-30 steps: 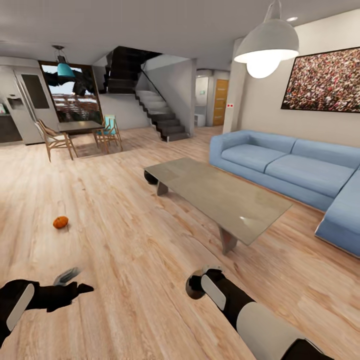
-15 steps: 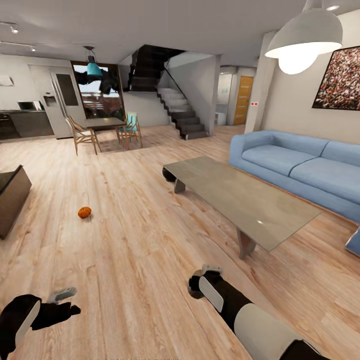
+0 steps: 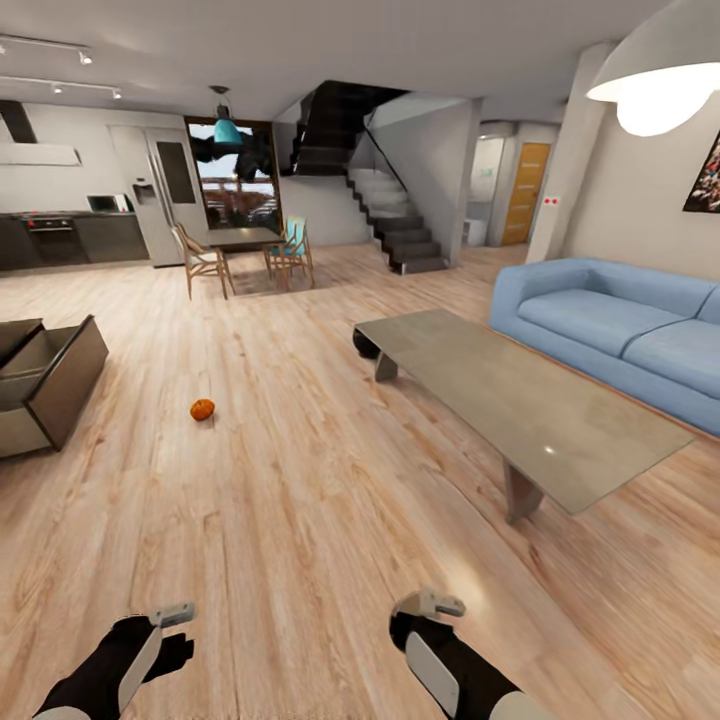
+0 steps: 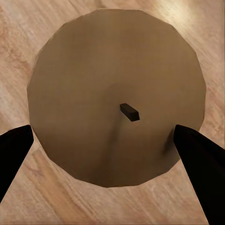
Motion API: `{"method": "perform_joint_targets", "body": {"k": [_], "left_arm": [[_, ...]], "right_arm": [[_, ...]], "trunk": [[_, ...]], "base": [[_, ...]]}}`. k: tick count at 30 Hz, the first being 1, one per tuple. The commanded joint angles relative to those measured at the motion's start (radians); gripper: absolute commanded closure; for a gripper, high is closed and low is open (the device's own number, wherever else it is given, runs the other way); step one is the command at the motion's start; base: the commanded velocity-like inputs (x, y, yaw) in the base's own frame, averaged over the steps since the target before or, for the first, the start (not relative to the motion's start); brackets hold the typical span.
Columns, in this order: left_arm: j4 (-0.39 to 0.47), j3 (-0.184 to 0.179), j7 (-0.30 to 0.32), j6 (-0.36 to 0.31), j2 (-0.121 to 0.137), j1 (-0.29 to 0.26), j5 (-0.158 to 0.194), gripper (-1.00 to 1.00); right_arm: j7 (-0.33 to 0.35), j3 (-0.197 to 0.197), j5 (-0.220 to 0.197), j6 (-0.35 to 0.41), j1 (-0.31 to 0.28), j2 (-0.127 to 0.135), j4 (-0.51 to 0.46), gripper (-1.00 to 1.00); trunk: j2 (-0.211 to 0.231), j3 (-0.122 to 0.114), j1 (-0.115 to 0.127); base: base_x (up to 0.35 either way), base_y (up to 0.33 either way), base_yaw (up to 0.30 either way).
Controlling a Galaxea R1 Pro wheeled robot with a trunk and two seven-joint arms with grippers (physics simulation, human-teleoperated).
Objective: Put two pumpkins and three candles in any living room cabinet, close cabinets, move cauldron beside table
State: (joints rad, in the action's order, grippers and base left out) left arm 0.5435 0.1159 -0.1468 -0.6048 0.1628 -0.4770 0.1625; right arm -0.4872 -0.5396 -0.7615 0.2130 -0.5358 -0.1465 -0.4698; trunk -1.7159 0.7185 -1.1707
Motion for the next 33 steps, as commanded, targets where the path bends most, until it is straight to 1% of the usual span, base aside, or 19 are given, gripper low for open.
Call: {"method": "perform_joint_targets", "body": {"k": [1, 3, 7, 12, 16, 18, 33], "left_arm": [[0.006, 0.000, -0.001, 0.002, -0.009, 0.000, -0.002, -1.00], [0.017, 0.001, -0.001, 0.003, -0.016, 0.000, -0.002, -1.00], [0.028, 0.003, 0.002, 0.005, -0.018, 0.000, -0.002, -1.00], [0.030, 0.003, 0.002, 0.006, -0.019, 0.000, -0.001, -1.00], [0.030, 0.002, 0.003, 0.006, -0.020, 0.000, -0.001, -1.00], [0.030, 0.001, 0.003, 0.007, -0.020, 0.000, -0.001, -1.00], [0.030, -0.001, 0.003, 0.007, -0.021, 0.000, -0.001, -1.00]], "right_arm": [[0.000, -0.001, 0.001, -0.002, 0.000, 0.000, 0.009, 1.00], [0.001, -0.001, 0.003, -0.003, 0.000, 0.000, 0.018, 1.00], [0.004, -0.001, 0.002, -0.011, 0.001, 0.001, 0.028, 1.00], [0.008, -0.002, 0.003, -0.071, 0.002, 0.001, 0.055, 1.00], [0.009, -0.002, 0.005, -0.104, 0.002, 0.000, 0.086, 1.00], [0.010, -0.002, 0.005, -0.111, 0.002, -0.002, 0.093, 1.00], [0.009, -0.003, 0.005, -0.113, 0.002, -0.010, 0.095, 1.00]], "trunk": [[0.000, 0.001, 0.000], [0.000, 0.004, 0.000], [0.000, 0.008, 0.000], [0.000, 0.009, 0.000], [0.000, 0.009, 0.000], [0.000, 0.009, 0.000], [0.000, 0.009, 0.000]], "base": [[0.000, 0.000, 0.191], [0.000, 0.000, 0.189], [0.002, 0.000, 0.137], [0.137, 0.039, 0.029], [0.286, 0.062, 0.014], [0.324, 0.012, 0.182], [0.332, -0.011, 0.276]]}}
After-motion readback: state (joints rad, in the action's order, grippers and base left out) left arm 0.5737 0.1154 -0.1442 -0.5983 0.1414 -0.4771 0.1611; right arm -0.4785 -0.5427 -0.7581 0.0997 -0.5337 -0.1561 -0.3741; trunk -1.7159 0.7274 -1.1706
